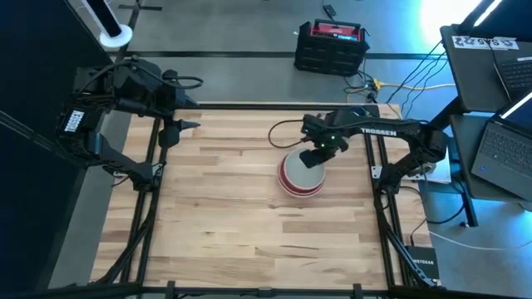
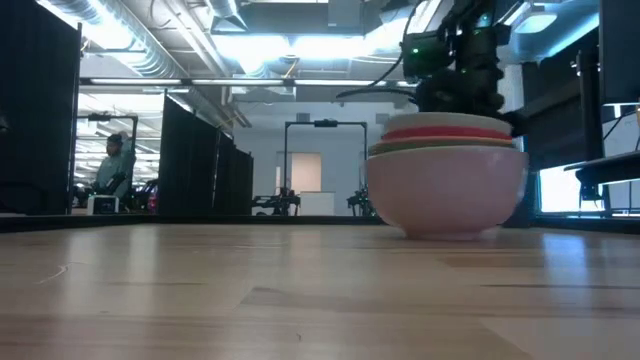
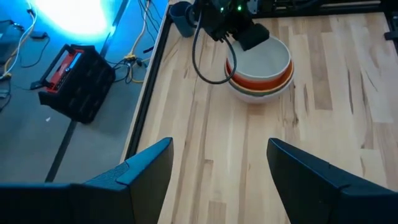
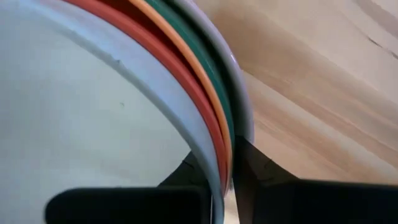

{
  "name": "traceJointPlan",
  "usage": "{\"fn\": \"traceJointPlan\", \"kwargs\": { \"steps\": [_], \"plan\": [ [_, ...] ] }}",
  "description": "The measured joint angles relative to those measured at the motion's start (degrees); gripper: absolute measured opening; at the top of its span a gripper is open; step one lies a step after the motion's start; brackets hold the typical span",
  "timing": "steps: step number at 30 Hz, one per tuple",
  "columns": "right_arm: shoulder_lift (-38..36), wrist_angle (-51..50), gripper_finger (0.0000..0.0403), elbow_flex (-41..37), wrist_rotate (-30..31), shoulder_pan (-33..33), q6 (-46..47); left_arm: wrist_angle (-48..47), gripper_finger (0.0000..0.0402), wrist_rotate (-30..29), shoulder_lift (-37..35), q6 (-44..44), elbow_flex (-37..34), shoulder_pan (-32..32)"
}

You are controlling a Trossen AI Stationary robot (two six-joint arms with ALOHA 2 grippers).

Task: Nest bowls inside each other
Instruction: Move the stack of bowls to the center of the table

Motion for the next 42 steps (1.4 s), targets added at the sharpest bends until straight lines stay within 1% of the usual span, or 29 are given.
{"fn": "traceJointPlan", "kwargs": {
  "steps": [4, 10, 19, 32, 35, 42],
  "plan": [
    [2.13, 3.03, 0.0002, 0.81, -1.31, 0.66, 0.7, 0.0, 0.0243, -0.03, 0.0, 0.11, 0.0, 0.0],
    [7.51, 3.12, 0.0001, 7.83, -0.87, 1.62, -0.71, 0.0, 0.0243, -0.03, 0.0, 0.65, 0.0, 0.0],
    [15.87, -3.24, 0.0001, 18.67, 0.29, 1.58, -6.21, 0.0, 0.0243, -0.03, -0.02, 1.2, 0.0, 0.0],
    [17.01, -6.01, 0.0015, 21.24, 0.33, 1.56, -8.57, 0.0, 0.0243, -0.03, -0.02, 1.35, 0.0, 0.0],
    [17.07, -6.16, 0.0035, 21.38, 0.34, 1.56, -8.69, 0.0, 0.0243, -0.01, -0.02, 1.27, 0.0, 0.0],
    [16.91, -6.61, 0.0116, 21.87, -0.47, 1.6, -8.67, 0.0, 0.0243, -0.03, -0.02, 1.18, 0.0, 0.0]
  ]
}}
